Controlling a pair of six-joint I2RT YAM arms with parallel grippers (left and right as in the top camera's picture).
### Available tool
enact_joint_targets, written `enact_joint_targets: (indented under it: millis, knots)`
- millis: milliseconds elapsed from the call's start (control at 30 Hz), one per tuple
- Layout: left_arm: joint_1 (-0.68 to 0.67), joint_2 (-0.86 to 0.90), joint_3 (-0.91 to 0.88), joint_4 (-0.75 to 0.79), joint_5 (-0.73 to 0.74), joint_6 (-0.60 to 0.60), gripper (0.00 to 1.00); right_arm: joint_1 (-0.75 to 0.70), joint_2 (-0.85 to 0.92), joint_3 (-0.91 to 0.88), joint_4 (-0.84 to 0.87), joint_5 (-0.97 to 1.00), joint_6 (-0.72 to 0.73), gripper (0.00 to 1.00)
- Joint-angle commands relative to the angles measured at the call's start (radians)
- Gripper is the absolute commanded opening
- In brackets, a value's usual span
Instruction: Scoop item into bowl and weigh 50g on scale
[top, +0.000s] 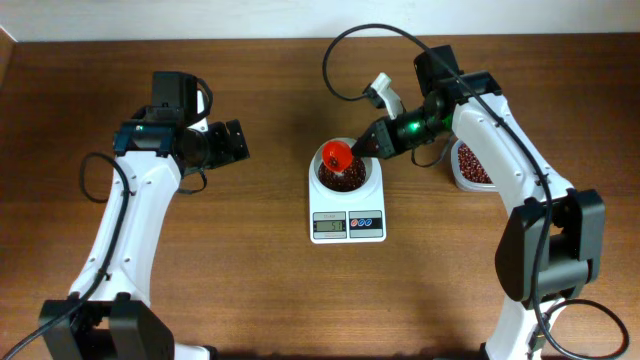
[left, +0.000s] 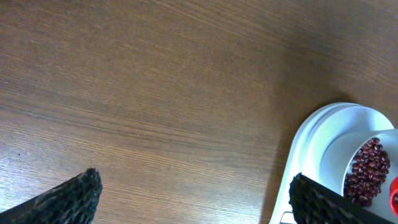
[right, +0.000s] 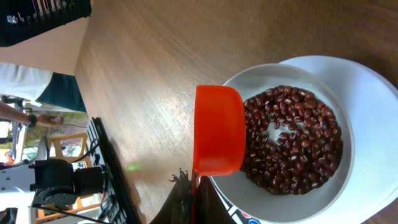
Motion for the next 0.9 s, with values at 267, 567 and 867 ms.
enact_joint_targets:
  millis: [267, 567, 867]
  knots:
    - [-0.003, 0.009, 0.005, 0.002, 0.007, 0.004, 0.99, 0.001, -0.001, 0.005, 0.015, 0.135, 0.000, 0.04]
    - [-0.003, 0.009, 0.005, 0.002, 0.007, 0.004, 0.99, 0.029, 0.000, 0.005, 0.032, 0.301, -0.007, 0.04]
    - [-0.003, 0.009, 0.005, 0.002, 0.007, 0.004, 0.99, 0.121, 0.000, 0.003, 0.037, 0.527, -0.008, 0.04]
